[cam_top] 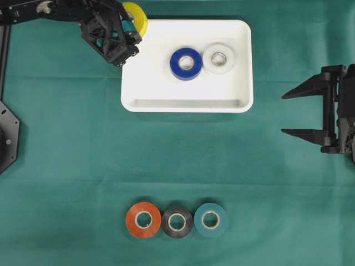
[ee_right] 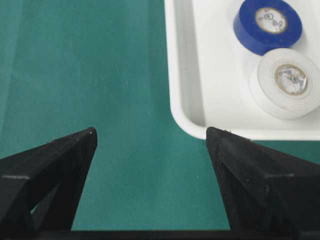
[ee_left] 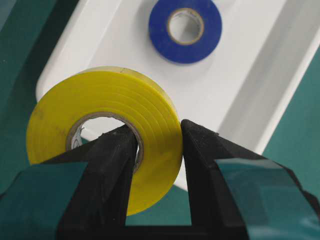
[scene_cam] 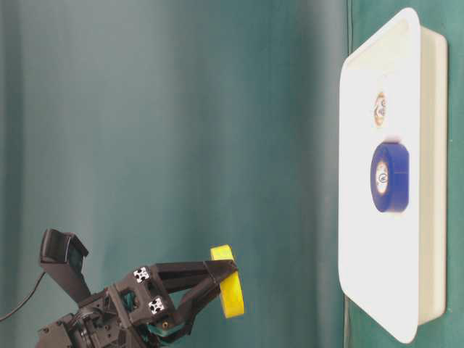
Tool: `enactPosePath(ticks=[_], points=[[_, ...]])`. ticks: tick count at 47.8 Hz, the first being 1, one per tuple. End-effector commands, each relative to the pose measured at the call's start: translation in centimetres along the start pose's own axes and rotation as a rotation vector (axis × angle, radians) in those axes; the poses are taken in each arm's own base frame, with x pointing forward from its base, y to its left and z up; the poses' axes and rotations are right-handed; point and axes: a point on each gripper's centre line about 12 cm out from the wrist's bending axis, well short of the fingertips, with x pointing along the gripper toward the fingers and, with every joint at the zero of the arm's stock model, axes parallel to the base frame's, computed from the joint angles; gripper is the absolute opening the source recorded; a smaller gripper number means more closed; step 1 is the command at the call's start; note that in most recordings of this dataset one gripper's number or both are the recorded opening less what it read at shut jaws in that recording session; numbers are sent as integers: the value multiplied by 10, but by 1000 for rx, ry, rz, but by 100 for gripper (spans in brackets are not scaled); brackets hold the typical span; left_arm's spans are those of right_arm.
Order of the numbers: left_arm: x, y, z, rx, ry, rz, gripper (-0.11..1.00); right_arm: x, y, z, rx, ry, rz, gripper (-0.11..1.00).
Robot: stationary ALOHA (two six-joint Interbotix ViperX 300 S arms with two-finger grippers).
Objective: Pick up the tape from a random location and place it into the white case.
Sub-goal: 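Carry the yellow tape to the tray's upper left corner, then lower the yellow tape into the tray left of the blue tape and open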
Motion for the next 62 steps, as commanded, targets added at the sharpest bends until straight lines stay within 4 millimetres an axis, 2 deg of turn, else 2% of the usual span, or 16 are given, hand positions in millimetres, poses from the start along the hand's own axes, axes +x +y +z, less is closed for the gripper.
enactPosePath(ticks=[1, 7, 15, 21, 30, 43, 55, 62], points=[[-10, 1, 10, -3, -45, 1, 22, -1, 0, 11, 2, -27, 1, 87], [-4, 1, 9, -4, -35, 0, 22, -1, 0, 11, 0, -26, 0, 87], [16, 0, 6, -2, -28, -1, 22, -1, 0, 11, 0, -27, 1, 87], [36, 1, 3, -2, -20, 1, 22, -1, 0, 11, 0, -26, 0, 87], [81, 3, -14, -7, 41, 5, 22, -1, 0, 12, 0, -29, 1, 87], [122, 4, -21, -9, 41, 4, 22, -1, 0, 11, 0, -26, 0, 87], [149, 5, -36, -9, 100, 7, 22, -1, 0, 11, 0, -27, 1, 87], [152, 5, -37, -11, 104, 6, 22, 0, 0, 11, -1, -24, 0, 87]])
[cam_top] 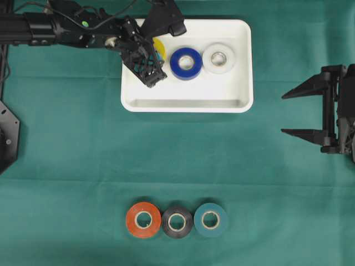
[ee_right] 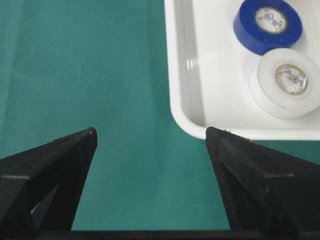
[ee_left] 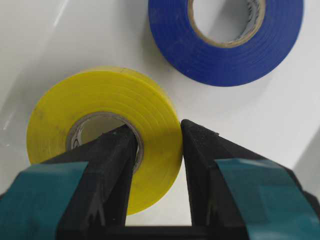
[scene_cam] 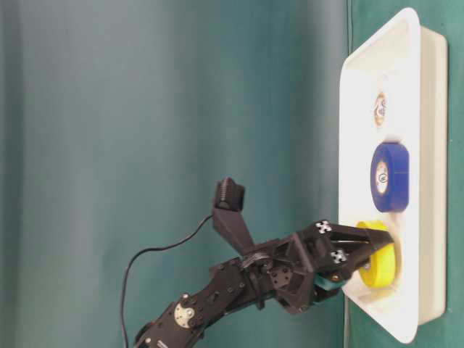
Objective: Pick up the tape from a random location and place it into the white case.
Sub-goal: 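Lower the yellow tape into the tray left of the blue tape and open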
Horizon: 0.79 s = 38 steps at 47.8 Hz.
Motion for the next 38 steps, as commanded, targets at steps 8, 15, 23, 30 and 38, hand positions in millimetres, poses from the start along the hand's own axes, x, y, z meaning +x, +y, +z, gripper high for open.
enactPosePath(ticks=[8, 15, 23, 30, 38], points=[[-9, -2, 10, 12, -43, -5, 22, -1, 0, 11, -1, -26, 0, 87], [-10, -5, 10, 22, -47, -8, 23, -1, 0, 11, 0, -26, 0, 87], [-9, -6, 10, 19, -44, -9, 30, -1, 0, 11, 0, -26, 0, 87], [-10, -6, 10, 18, -46, -9, 74, -1, 0, 11, 3, -26, -1, 87], [-11, -6, 10, 18, -44, -9, 97, -1, 0, 11, -1, -26, 0, 87]])
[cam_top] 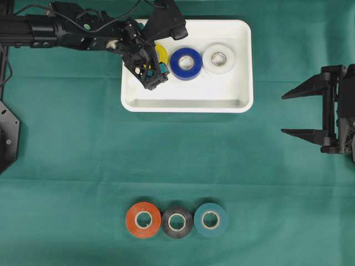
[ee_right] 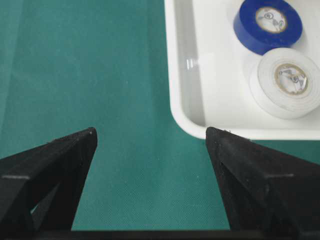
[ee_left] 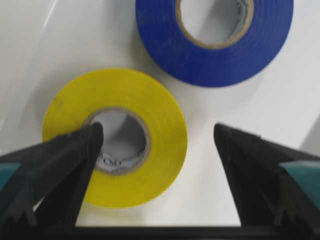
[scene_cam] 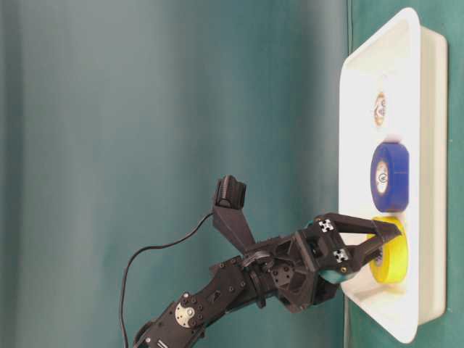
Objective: Pick up the tape from a random location and place it into the white case.
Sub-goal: 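Lower the yellow tape into the tray left of the blue tape and open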
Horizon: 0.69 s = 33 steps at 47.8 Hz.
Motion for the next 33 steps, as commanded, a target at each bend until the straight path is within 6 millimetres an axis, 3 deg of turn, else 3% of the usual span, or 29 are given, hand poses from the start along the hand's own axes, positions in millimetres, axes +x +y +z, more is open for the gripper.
enactPosePath(ticks=[1, 10, 33], points=[[-11, 0, 9, 0, -37, -2, 96, -1, 0, 11, 2, -26, 1, 87], [-19, -1, 11, 1, -32, -2, 96, -1, 0, 11, 0, -27, 1, 87], [-120, -7, 33, 13, -148, -13, 96, -1, 0, 11, 0, -27, 1, 87]])
